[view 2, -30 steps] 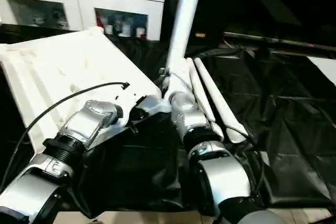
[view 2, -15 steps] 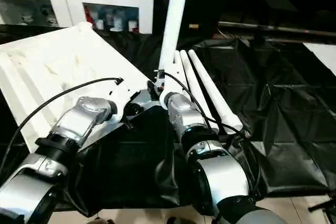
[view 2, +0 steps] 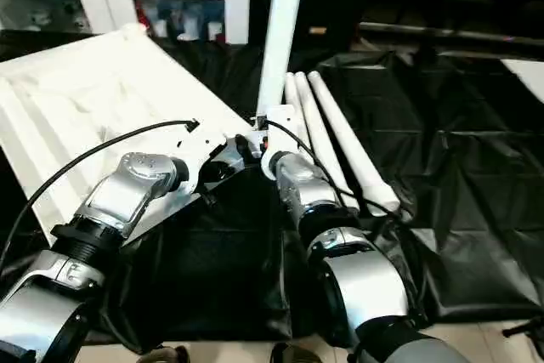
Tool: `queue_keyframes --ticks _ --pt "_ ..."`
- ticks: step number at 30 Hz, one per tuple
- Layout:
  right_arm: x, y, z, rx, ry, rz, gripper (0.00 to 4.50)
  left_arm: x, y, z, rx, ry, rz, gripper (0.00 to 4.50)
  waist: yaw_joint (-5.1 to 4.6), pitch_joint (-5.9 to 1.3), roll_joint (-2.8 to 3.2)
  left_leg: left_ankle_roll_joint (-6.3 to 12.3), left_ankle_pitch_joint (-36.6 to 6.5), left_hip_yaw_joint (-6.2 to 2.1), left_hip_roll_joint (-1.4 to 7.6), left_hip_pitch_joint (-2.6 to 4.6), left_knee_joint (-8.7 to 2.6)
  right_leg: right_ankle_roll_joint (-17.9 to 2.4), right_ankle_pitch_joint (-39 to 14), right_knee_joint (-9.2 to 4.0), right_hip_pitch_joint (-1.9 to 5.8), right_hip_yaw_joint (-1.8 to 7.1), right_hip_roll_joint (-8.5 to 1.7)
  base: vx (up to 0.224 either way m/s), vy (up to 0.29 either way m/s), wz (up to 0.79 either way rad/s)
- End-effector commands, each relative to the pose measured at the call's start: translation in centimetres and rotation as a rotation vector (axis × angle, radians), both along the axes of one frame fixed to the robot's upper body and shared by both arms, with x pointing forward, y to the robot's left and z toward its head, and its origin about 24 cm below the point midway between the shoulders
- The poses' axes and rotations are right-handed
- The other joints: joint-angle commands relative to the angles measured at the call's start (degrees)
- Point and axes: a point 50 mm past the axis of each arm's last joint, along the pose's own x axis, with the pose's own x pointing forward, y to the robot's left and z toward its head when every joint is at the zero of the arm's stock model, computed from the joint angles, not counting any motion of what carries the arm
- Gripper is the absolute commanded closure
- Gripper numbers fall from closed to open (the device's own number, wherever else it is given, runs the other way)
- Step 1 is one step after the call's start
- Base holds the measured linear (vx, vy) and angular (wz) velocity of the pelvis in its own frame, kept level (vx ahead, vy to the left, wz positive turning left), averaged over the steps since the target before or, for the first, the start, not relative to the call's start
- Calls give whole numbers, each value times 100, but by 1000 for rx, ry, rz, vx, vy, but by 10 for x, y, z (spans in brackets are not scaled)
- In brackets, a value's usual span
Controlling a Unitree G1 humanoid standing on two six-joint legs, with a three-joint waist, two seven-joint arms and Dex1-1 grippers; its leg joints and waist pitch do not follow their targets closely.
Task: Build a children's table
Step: Insert table leg to table base
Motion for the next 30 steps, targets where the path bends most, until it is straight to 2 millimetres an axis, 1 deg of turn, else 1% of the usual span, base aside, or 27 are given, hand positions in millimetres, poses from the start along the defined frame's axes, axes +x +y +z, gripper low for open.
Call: queue_keyframes --ticks 1,2,3,4,5,6,8,9,10,11,12,13,14,15,17,18,20,21,23,24,27,29,30 --pt "0 1 3 -41 -28 50 4 -9 -2 -16 18 63 -32 450 27 -389 13 2 -1643 -126 375 119 -426 -1011 -1888 -373 147 360 -454 54 -35 4" --pt "1 -1 4 -49 -35 57 4 -9 -1 -17 18 64 -33 450 27 -389 13 2 -1643 -126 375 119 -426 -1011 -1888 -373 147 360 -454 54 -35 4" --pt "1 -2 5 -52 -40 61 4 -9 -1 -17 19 64 -34 450 79 -404 15 70 -1355 -87 368 135 -401 -1062 -1525 -324 134 374 -424 57 -41 8" --pt "1 -3 7 -50 -51 77 4 -10 0 -17 19 65 -39 450 93 -416 18 121 -1218 -64 364 145 -382 -1146 -1276 -286 145 375 -405 54 -42 10" --pt "1 -5 9 -52 -62 95 4 -11 1 -17 20 66 -43 450 101 -429 17 164 -1076 -62 364 122 -378 -1181 -1095 -253 184 370 -403 54 -42 10" --pt "1 -5 9 -54 -66 102 4 -11 2 -18 20 66 -44 450 109 -447 13 262 -746 -58 365 82 -365 -1243 -690 -187 235 363 -391 0 0 0" --pt "1 -7 12 -66 -82 129 4 -12 4 -18 23 67 -50 450 111 -450 11 342 -530 -51 367 78 -348 -1332 -401 -147 244 357 -379 0 0 0" --pt "1 -9 13 -73 -91 145 4 -12 5 -18 24 67 -53 450 129 -450 8 413 -432 -44 364 74 -329 -1400 -257 -122 268 352 -373 0 0 0" --pt "1 -12 14 -82 -96 163 4 -13 7 -18 25 66 -59 450 123 -454 7 428 -462 -42 363 77 -327 -1433 -297 -119 275 350 -372 0 0 0" --pt "0 -16 14 -93 -96 191 4 -13 9 -18 26 66 -64 450 131 -443 -6 438 -508 -41 360 81 -328 -1414 -367 -138 279 348 -364 0 0 0" --pt "-1 -18 14 -101 -94 210 4 -13 10 -18 26 66 -67 450 132 -442 -2 419 -596 -49 369 78 -330 -1398 -525 -146 285 347 -375 0 0 0" --pt "-3 -26 14 -129 -88 260 4 -14 14 -17 26 65 -83 450 138 -435 -8 383 -685 -53 373 83 -330 -1348 -689 -161 280 347 -373 0 0 0" --pt "-3 -26 14 -129 -88 260 4 -14 14 -17 26 65 -83 450 138 -435 -8 383 -685 -53 373 83 -330 -1348 -689 -161 280 347 -373 0 0 0" --pt "-4 -28 13 -136 -86 274 4 -15 15 -17 27 66 -87 450 130 -428 -18 319 -765 -57 377 84 -333 -1304 -885 -176 272 352 -374 0 0 0" --pt "-6 -35 14 -131 -73 311 4 -17 19 -17 28 67 -117 450 133 -418 -17 236 -912 -62 376 84 -334 -1259 -1132 -200 262 354 -376 0 0 0" --pt "-9 -41 14 -120 -65 351 4 -20 23 -16 31 71 -156 450 142 -417 -32 191 -963 -74 382 81 -339 -1174 -1267 -203 269 357 -382 0 0 0" --pt "-9 -42 14 -116 -64 360 4 -21 24 -16 31 72 -167 450 149 -425 -29 184 -958 -74 379 87 -334 -1167 -1265 -204 270 354 -380 0 0 0" --pt "-10 -44 15 -103 -60 380 4 -21 27 -16 36 79 -177 450 139 -434 -47 177 -907 -66 375 92 -323 -1209 -1152 -183 261 354 -368 0 0 0" --pt "-14 -49 16 -95 -54 421 4 -23 31 -15 34 88 -207 450 145 -438 -44 197 -848 -66 376 87 -317 -1215 -1072 -171 268 354 -368 0 0 0" --pt "-18 -53 16 -98 -51 484 4 -27 33 -13 20 88 -264 450 151 -447 -51 242 -764 -69 370 84 -309 -1234 -946 -153 283 349 -362 0 0 0" --pt "-21 -56 17 -105 -54 533 4 -30 35 -12 7 109 -306 450 171 -466 -47 324 -569 -53 367 94 -284 -1339 -613 -103 284 348 -354 0 0 0" --pt "-25 -58 17 -103 -49 579 4 -31 37 -10 5 105 -337 450 176 -465 -53 349 -567 -51 372 104 -284 -1398 -571 -99 274 345 -352 0 0 0" --pt "-27 -61 16 -117 -46 609 4 -32 38 -9 0 115 -353 450 189 -465 -57 342 -592 -54 374 102 -282 -1399 -606 -100 287 344 -358 0 0 0"
